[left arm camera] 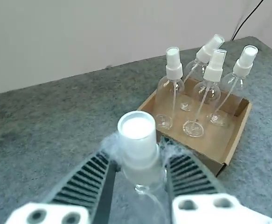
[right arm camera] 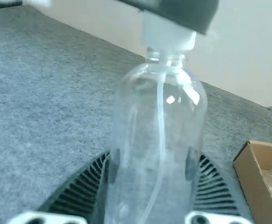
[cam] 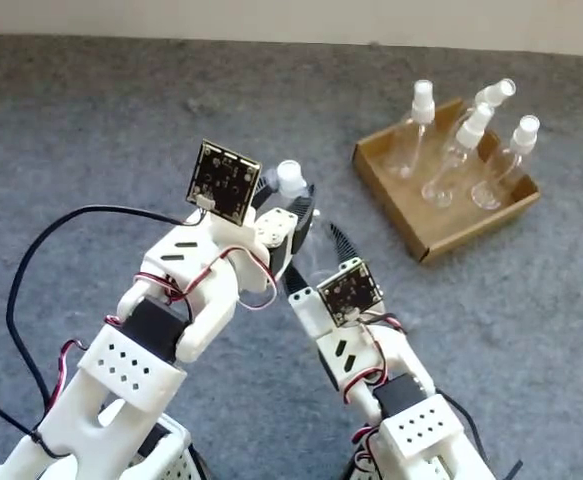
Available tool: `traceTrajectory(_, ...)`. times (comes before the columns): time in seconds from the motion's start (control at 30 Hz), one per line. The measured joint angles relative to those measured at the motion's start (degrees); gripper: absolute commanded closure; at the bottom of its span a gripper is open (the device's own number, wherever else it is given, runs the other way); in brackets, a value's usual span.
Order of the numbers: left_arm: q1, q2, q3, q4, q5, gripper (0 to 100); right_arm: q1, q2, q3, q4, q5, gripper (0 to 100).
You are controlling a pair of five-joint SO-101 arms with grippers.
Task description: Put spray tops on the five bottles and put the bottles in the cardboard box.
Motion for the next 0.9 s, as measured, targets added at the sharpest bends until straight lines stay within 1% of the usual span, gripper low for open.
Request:
traceTrajectory(0.07, -0.62, 0.0, 0.0, -0.09, -0.09, 81, 0.44, 0.0, 0.0, 0.0, 0.0, 83.1)
traceTrajectory(0.23, -2.64, 0.09, 0.0, 2.73, -0.26, 81, 0.97, 0.0, 0.0, -0.09, -0.09, 83.1)
traceTrajectory(0.47, -3.96, 0.09, -0.35, 3.96, -0.26, 81, 1.14, 0.0, 0.0, -0.18, -0.18, 83.2)
traceTrajectory(0.73, -4.22, -9.58, -1.67, 13.27, -0.35, 81, 1.14, 0.0, 0.0, -0.26, -0.18, 83.2)
traceTrajectory(0.9, -4.57, -15.38, -1.67, 20.75, -0.35, 81, 1.14, 0.0, 0.0, -0.26, -0.18, 83.2)
